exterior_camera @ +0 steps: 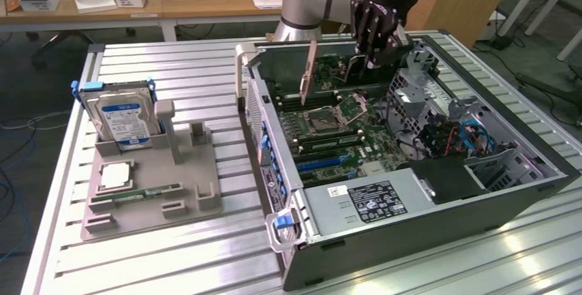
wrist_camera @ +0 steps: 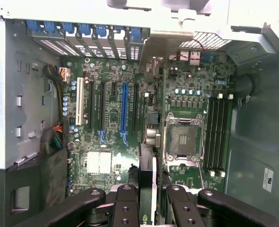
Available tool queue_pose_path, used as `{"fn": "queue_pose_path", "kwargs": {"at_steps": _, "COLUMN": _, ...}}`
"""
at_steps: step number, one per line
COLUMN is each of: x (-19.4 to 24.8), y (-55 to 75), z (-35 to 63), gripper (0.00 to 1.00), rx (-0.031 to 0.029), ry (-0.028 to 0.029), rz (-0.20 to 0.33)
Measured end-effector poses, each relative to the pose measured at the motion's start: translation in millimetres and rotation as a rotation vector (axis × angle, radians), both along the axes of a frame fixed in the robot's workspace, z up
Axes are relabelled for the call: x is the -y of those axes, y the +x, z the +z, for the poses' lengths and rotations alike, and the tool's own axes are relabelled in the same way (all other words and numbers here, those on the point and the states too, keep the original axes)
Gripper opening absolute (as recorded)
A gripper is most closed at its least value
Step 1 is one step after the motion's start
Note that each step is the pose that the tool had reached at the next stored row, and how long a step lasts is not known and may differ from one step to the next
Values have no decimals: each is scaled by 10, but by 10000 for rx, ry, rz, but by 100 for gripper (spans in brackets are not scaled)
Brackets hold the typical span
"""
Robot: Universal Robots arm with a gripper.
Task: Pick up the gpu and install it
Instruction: 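Insert the gpu into the slot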
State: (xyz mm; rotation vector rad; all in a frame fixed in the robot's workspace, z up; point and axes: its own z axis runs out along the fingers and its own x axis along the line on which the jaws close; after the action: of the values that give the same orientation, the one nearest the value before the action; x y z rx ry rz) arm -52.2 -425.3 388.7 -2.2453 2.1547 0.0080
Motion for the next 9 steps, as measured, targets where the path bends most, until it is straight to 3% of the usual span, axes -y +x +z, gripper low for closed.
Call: {"fn": "queue_pose_path", "kwargs": {"at_steps": 9, "x": 2, "y": 5, "z": -23, "gripper": 27, "rx": 0, "ry": 0, "rz": 0}}
